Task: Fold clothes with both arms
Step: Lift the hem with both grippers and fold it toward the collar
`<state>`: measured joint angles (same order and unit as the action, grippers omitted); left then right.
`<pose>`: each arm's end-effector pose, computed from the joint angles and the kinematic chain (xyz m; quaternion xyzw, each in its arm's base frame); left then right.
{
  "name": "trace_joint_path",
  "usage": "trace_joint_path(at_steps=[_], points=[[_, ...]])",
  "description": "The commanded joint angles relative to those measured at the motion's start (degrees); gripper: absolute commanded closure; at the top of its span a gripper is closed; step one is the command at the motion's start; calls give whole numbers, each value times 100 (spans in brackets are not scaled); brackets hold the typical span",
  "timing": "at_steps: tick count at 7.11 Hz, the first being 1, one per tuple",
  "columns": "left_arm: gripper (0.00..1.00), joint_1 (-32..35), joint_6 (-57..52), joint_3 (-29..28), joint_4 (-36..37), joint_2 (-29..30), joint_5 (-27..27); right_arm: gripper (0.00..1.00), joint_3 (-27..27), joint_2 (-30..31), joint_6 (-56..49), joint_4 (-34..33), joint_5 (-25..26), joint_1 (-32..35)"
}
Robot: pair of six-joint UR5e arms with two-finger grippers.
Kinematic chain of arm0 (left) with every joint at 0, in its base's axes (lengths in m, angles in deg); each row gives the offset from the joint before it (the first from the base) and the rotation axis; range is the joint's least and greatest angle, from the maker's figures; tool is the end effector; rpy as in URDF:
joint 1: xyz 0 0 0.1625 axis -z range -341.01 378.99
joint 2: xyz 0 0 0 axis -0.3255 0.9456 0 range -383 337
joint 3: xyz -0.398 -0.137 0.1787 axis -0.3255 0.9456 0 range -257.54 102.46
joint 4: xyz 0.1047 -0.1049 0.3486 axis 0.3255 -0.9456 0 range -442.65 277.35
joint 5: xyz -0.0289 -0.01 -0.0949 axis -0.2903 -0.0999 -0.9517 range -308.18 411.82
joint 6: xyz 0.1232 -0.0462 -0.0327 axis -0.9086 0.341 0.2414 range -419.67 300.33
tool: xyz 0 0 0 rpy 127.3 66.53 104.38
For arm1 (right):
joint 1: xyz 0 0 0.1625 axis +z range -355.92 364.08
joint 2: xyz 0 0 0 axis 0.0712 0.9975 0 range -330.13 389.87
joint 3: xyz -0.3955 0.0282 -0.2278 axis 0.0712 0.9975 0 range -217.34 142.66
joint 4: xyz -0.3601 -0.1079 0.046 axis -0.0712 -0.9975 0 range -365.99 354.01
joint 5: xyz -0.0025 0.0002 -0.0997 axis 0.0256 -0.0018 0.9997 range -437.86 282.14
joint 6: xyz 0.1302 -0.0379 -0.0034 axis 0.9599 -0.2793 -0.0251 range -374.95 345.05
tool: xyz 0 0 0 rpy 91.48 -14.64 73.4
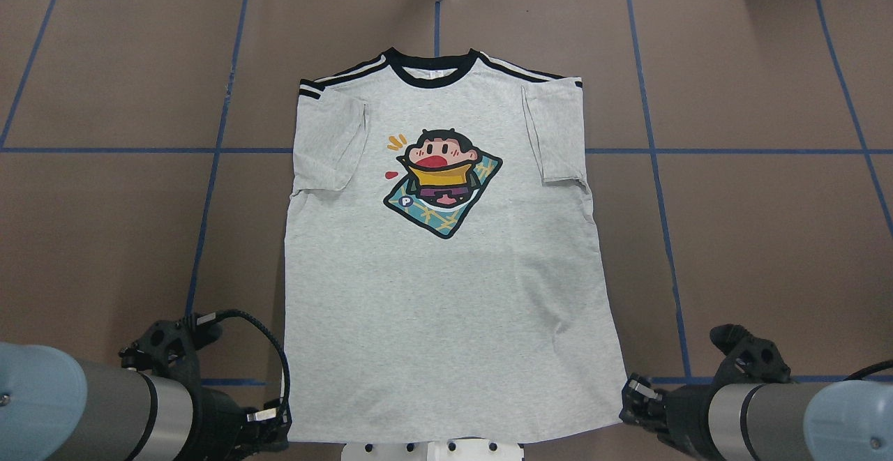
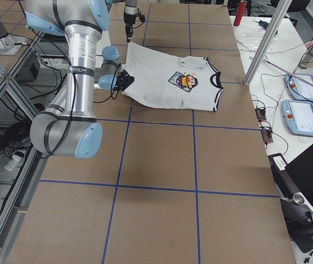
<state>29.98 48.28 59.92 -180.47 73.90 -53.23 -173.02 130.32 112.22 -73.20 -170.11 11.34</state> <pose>0.3975 -0.1771 0.3013 -0.1431 0.5041 -0.1466 0.8390 -0.3552 -0.1742 0.3948 -0.1418 -0.4641 0.3218 0.8130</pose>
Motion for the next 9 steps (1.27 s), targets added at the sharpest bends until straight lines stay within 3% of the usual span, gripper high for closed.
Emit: trace_joint_path(at_steps=[1, 2, 3, 4, 5, 8, 9], points=[[100, 1293, -1292, -261, 174, 319, 2, 100, 59, -121, -365, -20, -483, 1343], [100, 1718, -1999, -872, 297, 721, 11, 100, 495, -731, -1073, -195, -1062, 2210], [100, 2062, -2415, -1401, 298, 1090, 211, 100, 1099, -1538, -1541, -797, -1259, 2689], [100, 2257, -2654, -1902, 281, 1399, 483, 100, 1723, -2494, -1894, -1490, -1244, 3007], [100, 2598, -2874, -2490, 211, 1758, 538, 100, 2286, -3008, -2394, -1776, -1209, 3253], [100, 3277, -3095, -4204, -1322, 2139, 547, 100, 3878, -4144, -2951, -1726, -1217, 3939], [100, 3304, -3096, -4505, -1484, 2297, 625, 100, 4405, -4434, -3057, -1708, -1208, 4011]])
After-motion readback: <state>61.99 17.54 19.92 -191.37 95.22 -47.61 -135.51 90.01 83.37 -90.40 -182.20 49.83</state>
